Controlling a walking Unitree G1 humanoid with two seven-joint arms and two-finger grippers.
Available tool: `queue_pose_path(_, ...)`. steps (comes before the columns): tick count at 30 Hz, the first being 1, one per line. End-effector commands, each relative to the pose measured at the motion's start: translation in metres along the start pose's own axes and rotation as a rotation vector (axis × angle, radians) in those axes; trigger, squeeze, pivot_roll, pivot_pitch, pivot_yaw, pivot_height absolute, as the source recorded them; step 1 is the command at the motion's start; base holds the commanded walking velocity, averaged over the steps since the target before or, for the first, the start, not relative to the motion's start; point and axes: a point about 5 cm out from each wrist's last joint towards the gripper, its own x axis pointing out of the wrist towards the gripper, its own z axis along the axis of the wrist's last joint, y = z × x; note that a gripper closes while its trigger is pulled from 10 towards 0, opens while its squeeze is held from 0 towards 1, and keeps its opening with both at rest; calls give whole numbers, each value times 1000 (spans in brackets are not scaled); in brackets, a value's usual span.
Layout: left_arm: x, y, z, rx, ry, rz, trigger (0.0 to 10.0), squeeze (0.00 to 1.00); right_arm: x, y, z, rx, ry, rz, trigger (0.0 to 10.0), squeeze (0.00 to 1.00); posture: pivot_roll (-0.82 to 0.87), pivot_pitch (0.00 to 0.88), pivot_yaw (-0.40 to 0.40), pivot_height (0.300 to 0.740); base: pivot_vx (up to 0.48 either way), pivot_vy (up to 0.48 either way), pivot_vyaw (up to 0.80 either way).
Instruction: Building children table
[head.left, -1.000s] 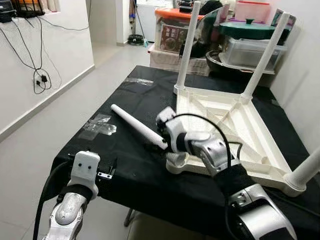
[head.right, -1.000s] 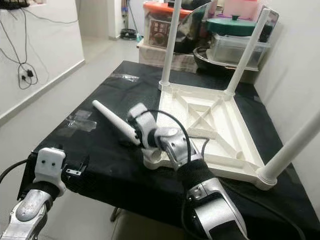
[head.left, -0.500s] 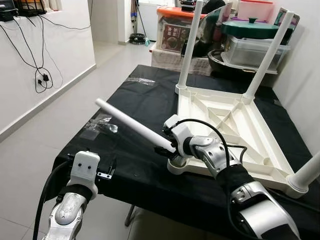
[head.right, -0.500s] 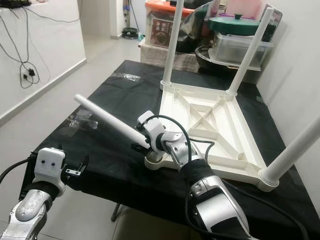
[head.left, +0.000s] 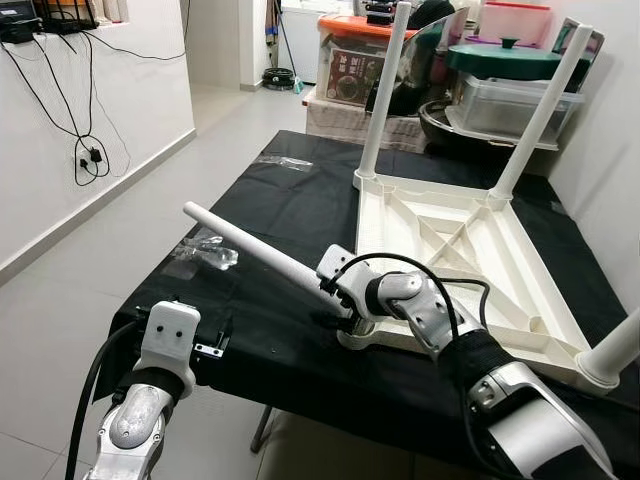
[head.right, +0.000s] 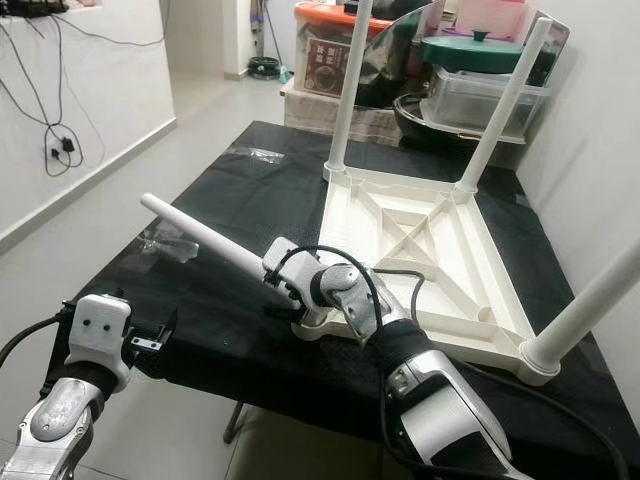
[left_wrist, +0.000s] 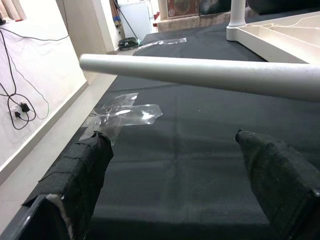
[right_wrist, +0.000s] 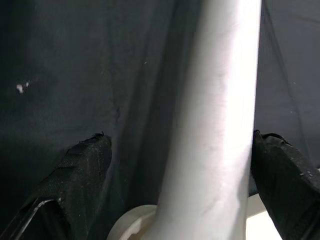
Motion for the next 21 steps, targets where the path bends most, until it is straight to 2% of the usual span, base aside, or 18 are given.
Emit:
queue_pose_path(1, 1, -3, -1, 17, 6, -18, 10000, 0, 6, 13, -20, 16, 85, 68, 10000, 0, 81, 0, -107, 740, 0, 0, 0)
queue_pose_path(2, 1, -3, -2, 18, 7, -18, 10000, 0, 8, 14, -19, 30, 81, 82, 6863, 0, 81, 0, -107, 740, 0, 0, 0)
queue_pose_path(5, 1, -3, -2, 20, 9, -19, 10000, 0, 11, 18, -19, 72, 74, 121, 6863, 0, 80, 0, -111, 740, 0, 0, 0)
queue_pose_path(6, 1, -4, -2, 20, 10, -19, 10000, 0, 12, 19, -21, 67, 83, 125, 235, 0, 82, 0, -115, 740, 0, 0, 0)
queue_pose_path(14, 1, -5, -4, 24, 17, -15, 10000, 0, 16, 23, -25, 54, 98, 126, 0, 0, 84, 0, -121, 740, 0, 0, 0)
queue_pose_path(17, 1, -5, -4, 24, 18, -13, 10000, 0, 17, 19, -18, 89, 45, 77, 0, 0, 86, 0, -121, 740, 0, 0, 0)
queue_pose_path(18, 1, -5, -5, 25, 19, -12, 10000, 0, 16, 15, -12, 121, -3, 43, 0, 0, 87, 0, -119, 740, 0, 0, 0)
queue_pose_path(21, 1, -5, -5, 25, 19, -11, 10000, 0, 15, 13, -8, 142, -35, 29, 0, 0, 87, 0, -118, 740, 0, 0, 0)
